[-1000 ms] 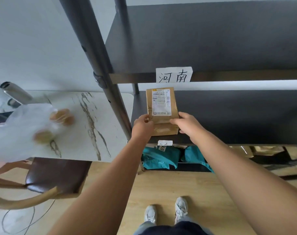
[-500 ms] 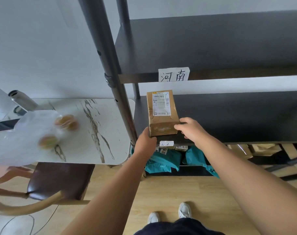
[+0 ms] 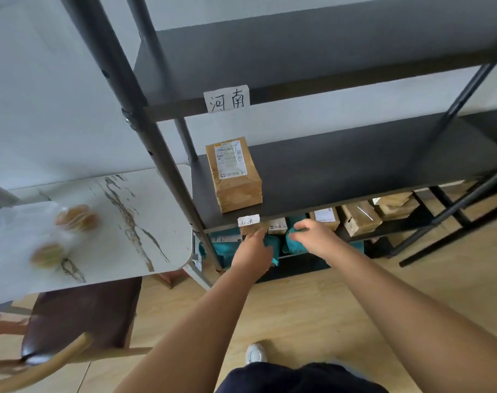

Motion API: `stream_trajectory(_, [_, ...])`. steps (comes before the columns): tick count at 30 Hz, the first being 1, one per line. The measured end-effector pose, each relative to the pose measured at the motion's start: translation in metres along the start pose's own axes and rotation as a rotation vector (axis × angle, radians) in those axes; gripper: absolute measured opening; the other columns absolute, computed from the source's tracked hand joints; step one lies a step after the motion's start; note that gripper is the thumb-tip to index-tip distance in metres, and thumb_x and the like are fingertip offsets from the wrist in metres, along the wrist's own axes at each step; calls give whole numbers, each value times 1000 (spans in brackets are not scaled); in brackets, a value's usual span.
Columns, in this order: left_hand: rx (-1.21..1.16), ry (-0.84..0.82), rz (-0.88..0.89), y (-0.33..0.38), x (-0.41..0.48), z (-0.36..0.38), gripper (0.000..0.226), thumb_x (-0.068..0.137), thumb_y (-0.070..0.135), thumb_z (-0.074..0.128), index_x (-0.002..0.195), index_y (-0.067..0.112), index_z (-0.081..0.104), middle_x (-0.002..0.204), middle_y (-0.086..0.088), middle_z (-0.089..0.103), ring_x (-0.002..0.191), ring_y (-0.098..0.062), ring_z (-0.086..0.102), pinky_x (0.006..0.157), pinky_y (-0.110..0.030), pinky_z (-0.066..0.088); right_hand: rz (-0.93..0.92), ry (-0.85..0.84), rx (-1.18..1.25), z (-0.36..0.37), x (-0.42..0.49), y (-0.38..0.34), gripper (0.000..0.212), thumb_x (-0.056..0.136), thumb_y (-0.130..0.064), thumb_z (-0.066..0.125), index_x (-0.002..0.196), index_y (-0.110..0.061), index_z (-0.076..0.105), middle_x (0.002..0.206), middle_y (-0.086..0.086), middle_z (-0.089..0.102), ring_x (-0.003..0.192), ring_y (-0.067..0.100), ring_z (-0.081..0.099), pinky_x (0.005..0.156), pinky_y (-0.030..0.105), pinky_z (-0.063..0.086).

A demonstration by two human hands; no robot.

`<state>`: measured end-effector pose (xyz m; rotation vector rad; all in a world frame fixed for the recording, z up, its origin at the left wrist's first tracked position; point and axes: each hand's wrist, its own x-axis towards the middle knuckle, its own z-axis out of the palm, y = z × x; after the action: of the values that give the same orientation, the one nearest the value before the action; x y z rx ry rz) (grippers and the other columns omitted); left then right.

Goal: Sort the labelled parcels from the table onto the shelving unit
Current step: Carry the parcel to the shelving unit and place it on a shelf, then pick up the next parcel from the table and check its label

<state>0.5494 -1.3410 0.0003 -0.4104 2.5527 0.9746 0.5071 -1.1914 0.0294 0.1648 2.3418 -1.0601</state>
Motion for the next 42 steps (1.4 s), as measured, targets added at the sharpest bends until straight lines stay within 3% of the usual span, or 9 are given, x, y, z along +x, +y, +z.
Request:
stream_trajectory(6, [119, -123, 105, 66, -10, 53, 59, 99, 18, 44, 156, 22, 28, 158, -8, 36, 136, -29, 46, 107, -39, 41, 9, 55, 27, -56, -20, 56, 53, 93, -32, 61, 143, -17, 50, 140, 4, 56, 121, 22, 56, 95, 32, 45])
stream_trajectory(13, [111, -225, 191, 187, -29, 160, 57, 99, 26, 51, 153, 19, 34, 152, -11, 44, 132, -28, 49, 103, -37, 42, 149, 178, 86, -178, -57, 184, 50, 95, -29, 60, 142, -15, 51, 132, 8, 60, 98, 15, 53, 65, 23, 42])
stream_trajectory(20, [76, -278, 311, 308, -46, 258, 61, 97, 35, 54, 154, 28, 31, 150, -6, 45, 121, -24, 56, 92, -35, 50, 238, 343, 169, -298, -93, 299, 47, 94, -20, 61, 134, 3, 57, 139, 18, 57, 126, 34, 54, 101, 40, 43])
stream_trajectory(23, [107, -309, 373, 350, -48, 286, 62, 97, 38, 53, 154, 29, 31, 153, -4, 42, 127, -24, 52, 99, -36, 47, 285, 383, 218, -332, -105, 331, 39, 94, -18, 62, 125, 6, 62, 133, 24, 61, 121, 38, 57, 102, 46, 45])
stream_trajectory(27, [148, -309, 468, 412, -31, 317, 59, 97, 37, 52, 152, 23, 34, 153, -5, 44, 135, -23, 47, 104, -37, 40, 318, 422, 312, -378, -103, 373, 46, 94, -19, 63, 136, -3, 56, 137, 15, 59, 118, 28, 58, 95, 35, 44])
stream_trajectory(32, [122, -307, 543, 490, 17, 352, 53, 99, 31, 51, 150, 21, 38, 147, -4, 47, 113, -15, 55, 79, -22, 41, 336, 451, 342, -443, -73, 404, 48, 93, -21, 64, 138, -8, 54, 139, 10, 56, 114, 23, 57, 93, 33, 45])
stream_trajectory(36, [81, -303, 546, 549, 63, 377, 53, 99, 29, 50, 151, 22, 39, 145, -4, 50, 107, -15, 57, 87, -31, 49, 378, 486, 370, -502, -43, 420, 50, 94, -22, 62, 141, -9, 51, 142, 8, 54, 131, 26, 50, 107, 40, 40])
stream_trajectory(39, [81, -306, 549, 588, 89, 390, 52, 100, 24, 49, 150, 22, 39, 145, -2, 51, 92, -3, 51, 74, -22, 41, 398, 504, 428, -537, -24, 423, 50, 94, -25, 61, 142, -13, 50, 141, 8, 55, 130, 26, 51, 107, 43, 42])
stream_trajectory(42, [91, -311, 544, 629, 117, 401, 50, 100, 21, 48, 150, 21, 40, 150, -3, 46, 114, -12, 55, 84, -26, 42, 397, 521, 499, -567, -3, 430, 49, 95, -26, 61, 141, -15, 50, 138, 9, 57, 128, 27, 52, 104, 43, 45])
